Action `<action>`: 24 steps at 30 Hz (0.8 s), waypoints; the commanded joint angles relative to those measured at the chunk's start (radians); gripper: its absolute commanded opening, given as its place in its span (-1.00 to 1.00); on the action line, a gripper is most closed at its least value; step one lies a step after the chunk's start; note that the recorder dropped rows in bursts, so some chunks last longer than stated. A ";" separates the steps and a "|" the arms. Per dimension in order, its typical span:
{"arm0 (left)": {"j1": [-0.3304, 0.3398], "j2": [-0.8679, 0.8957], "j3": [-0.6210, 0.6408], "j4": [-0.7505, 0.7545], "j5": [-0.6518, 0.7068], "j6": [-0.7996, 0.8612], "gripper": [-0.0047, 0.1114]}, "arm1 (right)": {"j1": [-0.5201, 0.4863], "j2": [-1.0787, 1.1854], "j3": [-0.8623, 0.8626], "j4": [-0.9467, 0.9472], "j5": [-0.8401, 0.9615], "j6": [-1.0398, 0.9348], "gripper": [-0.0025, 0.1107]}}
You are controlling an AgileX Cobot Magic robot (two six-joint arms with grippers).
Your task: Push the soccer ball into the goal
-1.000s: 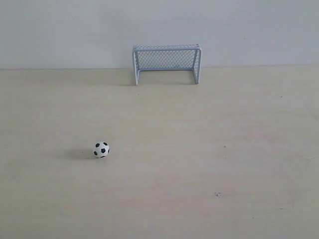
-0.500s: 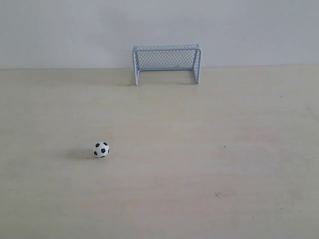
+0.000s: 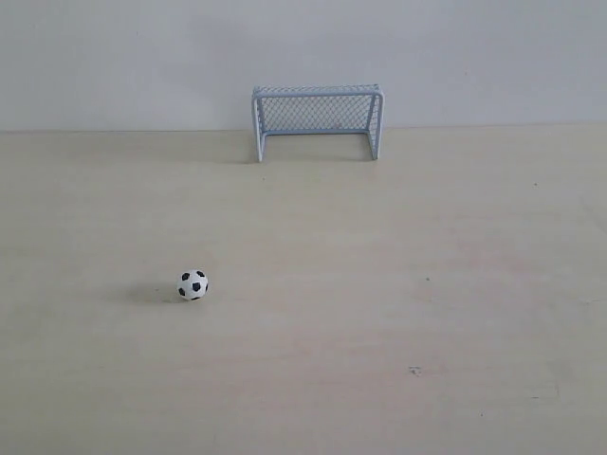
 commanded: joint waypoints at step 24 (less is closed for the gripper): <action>-0.008 0.006 -0.004 0.000 -0.003 -0.009 -0.81 | -0.002 -0.005 0.000 -0.006 -0.221 -0.004 -0.96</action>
